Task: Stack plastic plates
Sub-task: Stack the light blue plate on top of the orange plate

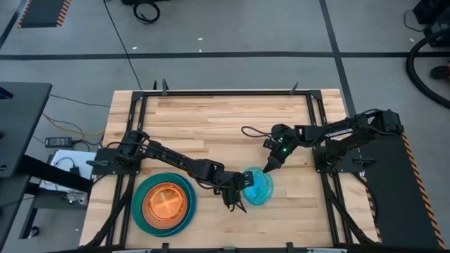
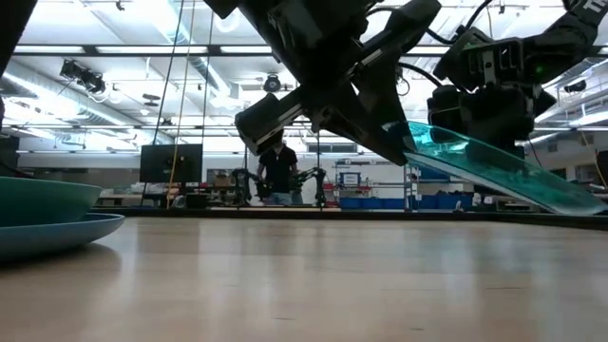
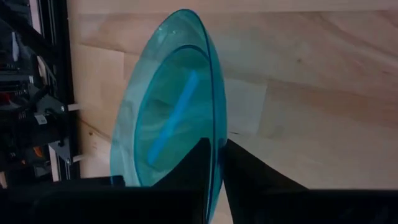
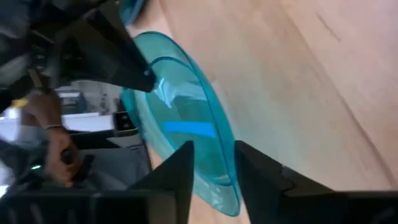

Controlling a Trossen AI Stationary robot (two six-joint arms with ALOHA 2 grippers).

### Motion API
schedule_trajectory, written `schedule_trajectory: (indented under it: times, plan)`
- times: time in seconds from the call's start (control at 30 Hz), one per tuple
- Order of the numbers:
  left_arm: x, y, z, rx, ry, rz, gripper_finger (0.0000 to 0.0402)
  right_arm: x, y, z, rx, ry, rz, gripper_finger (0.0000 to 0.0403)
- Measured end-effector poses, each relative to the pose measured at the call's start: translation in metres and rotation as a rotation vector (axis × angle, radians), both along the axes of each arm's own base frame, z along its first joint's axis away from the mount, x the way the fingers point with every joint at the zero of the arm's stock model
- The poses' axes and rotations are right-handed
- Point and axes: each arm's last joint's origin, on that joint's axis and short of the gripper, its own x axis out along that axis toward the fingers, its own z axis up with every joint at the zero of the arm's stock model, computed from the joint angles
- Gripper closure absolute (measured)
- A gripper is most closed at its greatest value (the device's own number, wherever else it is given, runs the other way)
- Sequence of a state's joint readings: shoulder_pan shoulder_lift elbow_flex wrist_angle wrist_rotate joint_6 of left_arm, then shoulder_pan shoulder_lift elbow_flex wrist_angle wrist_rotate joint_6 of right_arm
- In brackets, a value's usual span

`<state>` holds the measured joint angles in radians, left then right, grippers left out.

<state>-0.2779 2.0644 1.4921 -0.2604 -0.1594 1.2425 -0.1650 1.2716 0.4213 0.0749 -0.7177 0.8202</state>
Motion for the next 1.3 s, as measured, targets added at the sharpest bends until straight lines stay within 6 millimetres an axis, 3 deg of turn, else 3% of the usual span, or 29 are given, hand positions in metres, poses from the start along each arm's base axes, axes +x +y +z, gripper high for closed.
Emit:
schedule_trajectory:
  times: [0.27, 0.47, 0.63, 0.93, 1.3]
  plan:
    - [0.0, 0.001, 0.0, 0.002, -0.005, 0.015, 0.0359, -0.006, -0.032, 0.002, 0.081, -0.025, -0.079, 0.0229]
    - [0.001, 0.001, 0.0, 0.012, -0.013, 0.04, 0.0359, -0.018, -0.067, 0.002, 0.043, -0.032, -0.262, 0.0222]
    - [-0.005, 0.004, 0.01, -0.025, -0.016, 0.19, 0.0359, -0.026, -0.083, 0.003, -0.001, -0.073, -0.306, 0.0222]
    - [-0.038, 0.004, 0.051, -0.278, 0.035, 0.548, 0.0359, -0.016, -0.079, 0.006, -0.271, -0.149, -0.299, 0.0223]
    - [-0.107, -0.026, 0.089, -0.464, -0.001, 1.08, 0.0359, 0.011, -0.054, 0.026, -0.555, -0.437, -0.233, 0.0223]
